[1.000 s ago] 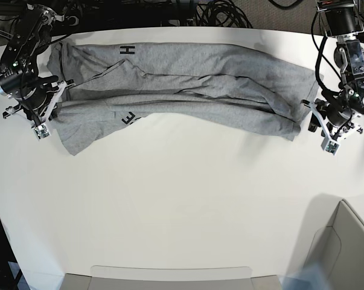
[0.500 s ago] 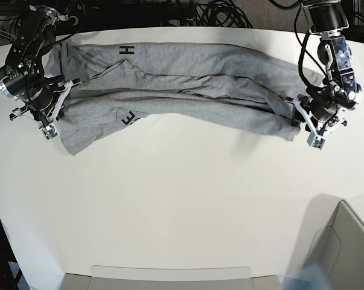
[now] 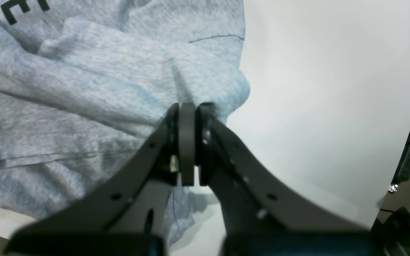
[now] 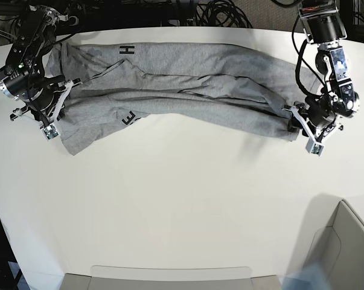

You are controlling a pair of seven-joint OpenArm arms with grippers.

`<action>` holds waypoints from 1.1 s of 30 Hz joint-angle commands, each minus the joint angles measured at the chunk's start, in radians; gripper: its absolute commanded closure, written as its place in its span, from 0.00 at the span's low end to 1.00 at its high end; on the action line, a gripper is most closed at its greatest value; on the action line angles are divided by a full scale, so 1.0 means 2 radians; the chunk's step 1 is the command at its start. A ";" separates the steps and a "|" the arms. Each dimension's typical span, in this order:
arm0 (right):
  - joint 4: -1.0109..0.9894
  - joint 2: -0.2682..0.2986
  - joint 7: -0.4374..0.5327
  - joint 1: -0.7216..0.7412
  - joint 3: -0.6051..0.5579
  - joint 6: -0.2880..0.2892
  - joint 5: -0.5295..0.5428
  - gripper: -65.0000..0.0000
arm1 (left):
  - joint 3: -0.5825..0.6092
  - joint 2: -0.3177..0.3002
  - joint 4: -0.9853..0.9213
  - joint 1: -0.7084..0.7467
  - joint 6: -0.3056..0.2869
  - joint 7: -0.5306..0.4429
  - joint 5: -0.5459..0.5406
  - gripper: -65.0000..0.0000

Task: Fold the T-shirt properly
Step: 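Hold the folded edge with both grippers and pull it taut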

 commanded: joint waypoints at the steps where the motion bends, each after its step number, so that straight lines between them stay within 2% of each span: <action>1: 0.007 0.008 0.005 0.007 -0.001 0.006 0.002 1.00 | -0.003 -0.007 0.009 -0.009 -0.001 -0.005 -0.005 0.57; 6: 0.007 0.007 0.003 0.014 -0.002 0.006 0.002 1.00 | 0.000 -0.005 0.009 -0.010 -0.001 -0.008 -0.006 0.57; 8: 0.007 0.007 0.003 0.014 -0.002 0.006 0.002 1.00 | 0.001 -0.001 0.009 -0.009 -0.001 -0.008 -0.006 0.61; 10: 0.007 0.007 0.003 0.014 -0.002 0.006 0.002 1.00 | 0.000 0.004 0.009 -0.009 -0.001 -0.008 -0.006 0.70; 13: 0.007 0.007 0.004 0.014 -0.002 0.006 0.002 1.00 | 0.001 0.005 0.007 -0.011 -0.001 -0.008 -0.005 0.95; 14: 0.007 0.007 0.004 0.014 -0.002 0.006 0.002 1.00 | 0.002 0.005 0.007 -0.011 -0.001 -0.008 -0.005 1.00; 21: 0.006 0.004 0.005 0.016 -0.007 0.006 0.002 1.00 | -0.009 -0.002 0.003 -0.012 -0.001 -0.009 -0.003 1.00; 27: 0.006 -0.002 0.004 0.017 -0.016 0.006 0.002 1.00 | -0.083 -0.010 -0.032 -0.026 -0.001 -0.007 -0.005 1.00; 33: 0.008 -0.002 0.006 0.018 -0.015 0.006 0.005 1.00 | -0.092 -0.010 -0.019 -0.025 -0.001 -0.002 -0.005 1.00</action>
